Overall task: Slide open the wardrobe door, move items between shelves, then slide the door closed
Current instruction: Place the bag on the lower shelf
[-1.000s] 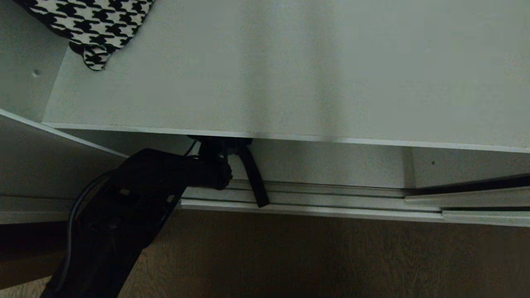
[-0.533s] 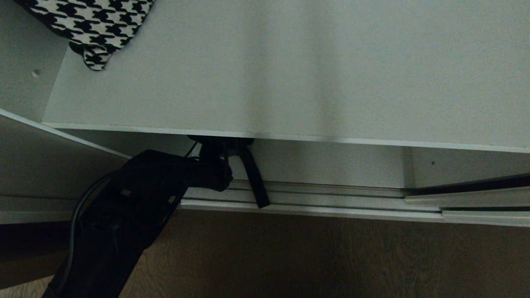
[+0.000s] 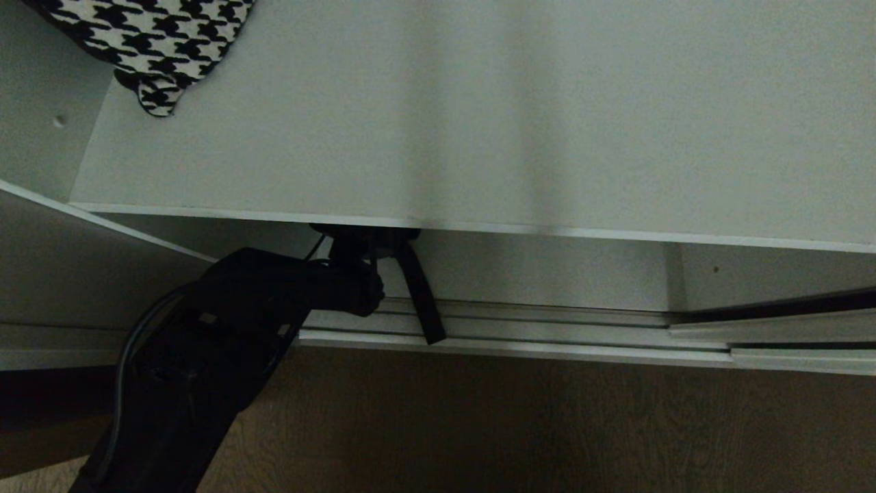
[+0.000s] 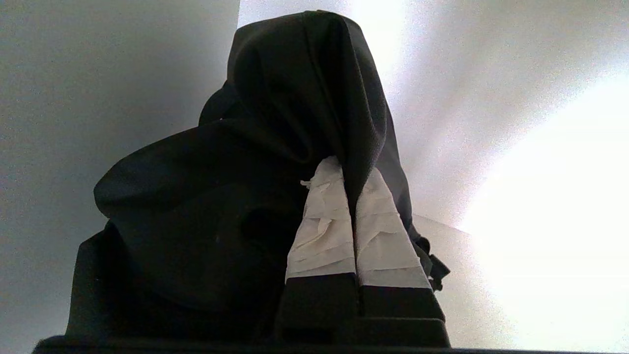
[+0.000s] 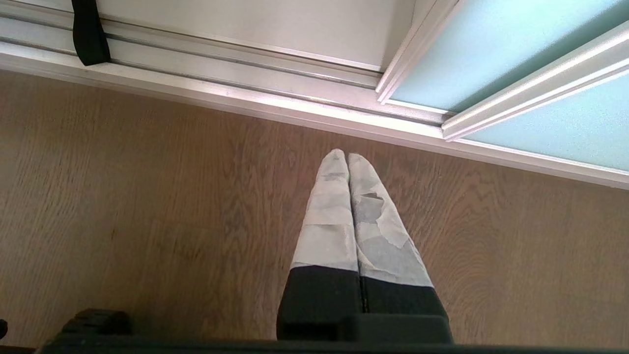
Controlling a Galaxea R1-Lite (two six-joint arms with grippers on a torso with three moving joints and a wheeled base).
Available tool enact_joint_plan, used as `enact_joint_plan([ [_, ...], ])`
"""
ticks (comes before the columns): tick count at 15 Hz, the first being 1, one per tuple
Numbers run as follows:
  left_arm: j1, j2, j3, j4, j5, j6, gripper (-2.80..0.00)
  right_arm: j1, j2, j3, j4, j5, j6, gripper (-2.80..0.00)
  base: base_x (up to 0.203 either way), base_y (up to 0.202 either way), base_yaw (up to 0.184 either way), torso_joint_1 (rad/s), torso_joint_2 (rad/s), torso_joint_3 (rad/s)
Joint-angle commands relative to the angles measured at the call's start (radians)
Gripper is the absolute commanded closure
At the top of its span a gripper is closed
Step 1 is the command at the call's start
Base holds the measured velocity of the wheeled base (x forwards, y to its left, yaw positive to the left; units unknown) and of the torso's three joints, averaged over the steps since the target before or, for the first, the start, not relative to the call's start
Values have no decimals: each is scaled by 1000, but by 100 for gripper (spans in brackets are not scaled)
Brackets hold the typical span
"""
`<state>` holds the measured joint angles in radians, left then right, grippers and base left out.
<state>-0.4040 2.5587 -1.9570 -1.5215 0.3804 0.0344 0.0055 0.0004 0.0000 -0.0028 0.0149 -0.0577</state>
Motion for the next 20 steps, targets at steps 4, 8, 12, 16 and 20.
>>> enact_joint_plan([
  [4, 1, -7, 0, 45, -27, 2, 0, 1, -3, 0, 0, 0, -1, 0, 0, 0, 0, 0, 0, 0],
  [8, 1, -18, 0, 93, -46, 4, 0, 1, -3, 0, 0, 0, -1, 0, 0, 0, 0, 0, 0, 0],
  [12, 1, -34, 0, 42, -32, 24, 0, 1, -3, 1, 0, 0, -1, 0, 0, 0, 0, 0, 0, 0],
  [16, 1, -14, 0, 52, 0, 30, -280, 1, -3, 0, 0, 0, -1, 0, 0, 0, 0, 0, 0, 0],
  [20, 0, -12, 0, 41, -10, 28, -280, 1, -3, 1, 0, 0, -1, 0, 0, 0, 0, 0, 0, 0],
])
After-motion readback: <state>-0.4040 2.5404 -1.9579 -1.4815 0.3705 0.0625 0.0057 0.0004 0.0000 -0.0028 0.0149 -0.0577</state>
